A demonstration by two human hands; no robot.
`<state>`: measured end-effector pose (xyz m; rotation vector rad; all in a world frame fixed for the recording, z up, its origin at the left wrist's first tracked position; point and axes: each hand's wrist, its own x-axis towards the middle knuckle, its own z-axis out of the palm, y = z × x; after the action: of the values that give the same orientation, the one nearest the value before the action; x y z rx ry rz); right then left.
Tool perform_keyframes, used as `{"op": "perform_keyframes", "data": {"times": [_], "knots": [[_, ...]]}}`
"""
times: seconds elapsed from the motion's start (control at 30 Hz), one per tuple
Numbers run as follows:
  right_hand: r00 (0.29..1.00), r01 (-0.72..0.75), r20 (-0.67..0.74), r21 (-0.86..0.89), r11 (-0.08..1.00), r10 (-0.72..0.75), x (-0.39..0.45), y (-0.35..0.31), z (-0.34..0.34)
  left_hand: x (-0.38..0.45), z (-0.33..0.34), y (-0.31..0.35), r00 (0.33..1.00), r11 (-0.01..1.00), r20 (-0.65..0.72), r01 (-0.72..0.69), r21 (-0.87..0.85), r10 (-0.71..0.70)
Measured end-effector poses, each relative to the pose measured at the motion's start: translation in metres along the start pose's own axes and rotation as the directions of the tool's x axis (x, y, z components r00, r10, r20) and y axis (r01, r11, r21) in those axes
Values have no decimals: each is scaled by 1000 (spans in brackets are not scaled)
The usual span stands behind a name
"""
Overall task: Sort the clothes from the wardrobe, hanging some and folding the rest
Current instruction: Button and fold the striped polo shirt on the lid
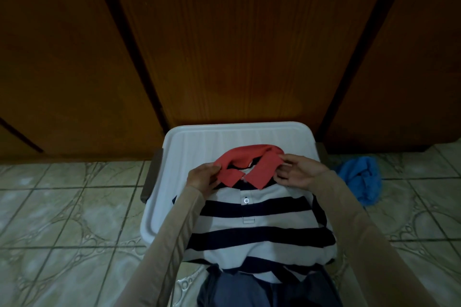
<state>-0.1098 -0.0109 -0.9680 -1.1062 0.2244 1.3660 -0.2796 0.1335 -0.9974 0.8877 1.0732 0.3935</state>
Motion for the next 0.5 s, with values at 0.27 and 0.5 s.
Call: {"op": "perform_keyframes", "data": {"times": [0.27, 0.5], "knots": [[996, 13, -87, -27, 1000, -15, 4, 3, -7, -3, -10, 3, 979, 931, 137, 188, -312, -152], [996, 21, -82, 26, 999, -19, 5, 10, -9, -7, -4, 2, 991, 989, 123, 73, -131, -57]]}}
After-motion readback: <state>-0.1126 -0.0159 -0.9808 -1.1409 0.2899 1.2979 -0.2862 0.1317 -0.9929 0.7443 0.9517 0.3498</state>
